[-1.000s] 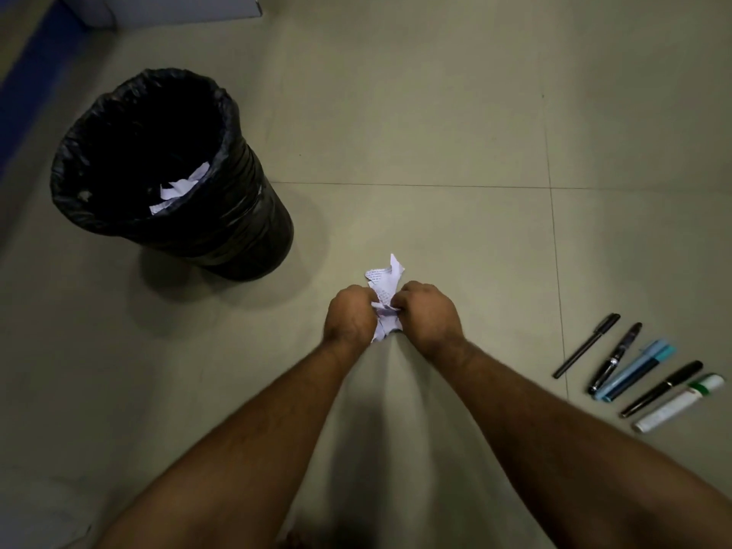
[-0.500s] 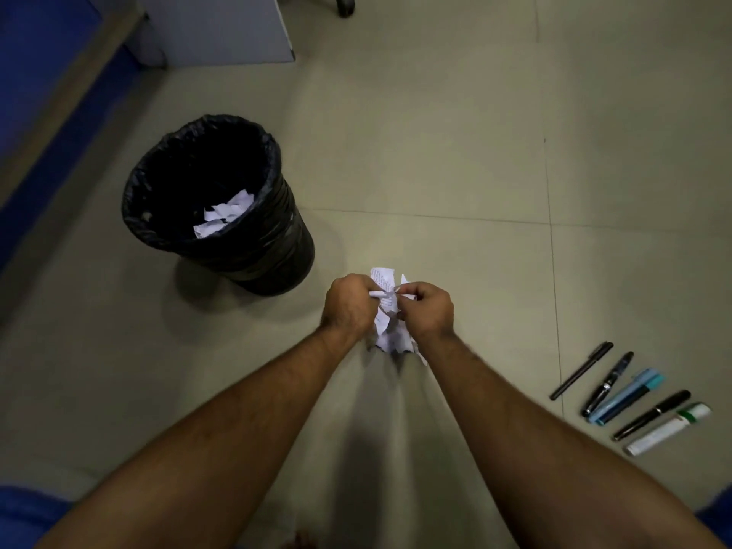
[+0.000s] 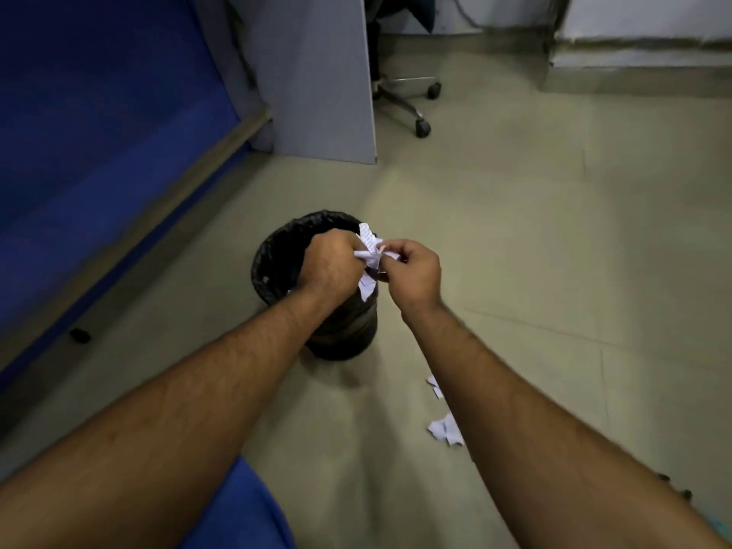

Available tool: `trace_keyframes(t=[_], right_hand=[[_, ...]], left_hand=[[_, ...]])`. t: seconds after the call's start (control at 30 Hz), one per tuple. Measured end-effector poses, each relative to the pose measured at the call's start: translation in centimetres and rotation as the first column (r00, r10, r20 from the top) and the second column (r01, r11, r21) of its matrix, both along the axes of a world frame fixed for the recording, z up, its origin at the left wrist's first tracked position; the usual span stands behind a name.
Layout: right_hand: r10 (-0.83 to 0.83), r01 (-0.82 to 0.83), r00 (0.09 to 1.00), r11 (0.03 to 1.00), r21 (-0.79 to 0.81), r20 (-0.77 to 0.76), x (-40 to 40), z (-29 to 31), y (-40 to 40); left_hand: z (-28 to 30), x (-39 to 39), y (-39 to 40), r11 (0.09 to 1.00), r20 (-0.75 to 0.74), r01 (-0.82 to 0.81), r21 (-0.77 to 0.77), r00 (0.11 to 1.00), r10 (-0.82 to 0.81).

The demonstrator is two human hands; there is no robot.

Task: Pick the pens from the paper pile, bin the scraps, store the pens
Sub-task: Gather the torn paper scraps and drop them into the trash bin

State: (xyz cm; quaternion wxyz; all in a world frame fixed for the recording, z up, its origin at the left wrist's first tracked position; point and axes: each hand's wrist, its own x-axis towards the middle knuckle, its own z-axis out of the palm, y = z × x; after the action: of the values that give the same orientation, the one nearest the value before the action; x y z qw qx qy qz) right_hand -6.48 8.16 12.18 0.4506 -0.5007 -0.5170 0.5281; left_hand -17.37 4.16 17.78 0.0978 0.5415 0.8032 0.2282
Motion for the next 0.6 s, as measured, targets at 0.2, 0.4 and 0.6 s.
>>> trace_keyframes(t=[0.2, 0.4, 0.6], right_hand=[[0.131, -0.159, 0.923, 0.986, 0.048, 0.362, -7.5, 2.0, 0.5], [0.171, -0.175, 0.878, 0.984, -0.033, 0.447, -8.4, 1.5, 0.1], [0.012, -0.006, 0.943, 1.0, -0.018, 0.332, -6.4, 1.1, 0.2]], left_hand=[[0.1, -6.0, -0.1, 0.974, 0.131, -0.221, 0.052, 0.968, 0.213], [-1.6, -7.9, -0.6, 0.958, 0.155, -0.287, -0.023, 0.945, 0.287], [-1.4, -6.0, 0.5, 0.985, 0.191, -0.171, -0.034, 0.966, 0.174]])
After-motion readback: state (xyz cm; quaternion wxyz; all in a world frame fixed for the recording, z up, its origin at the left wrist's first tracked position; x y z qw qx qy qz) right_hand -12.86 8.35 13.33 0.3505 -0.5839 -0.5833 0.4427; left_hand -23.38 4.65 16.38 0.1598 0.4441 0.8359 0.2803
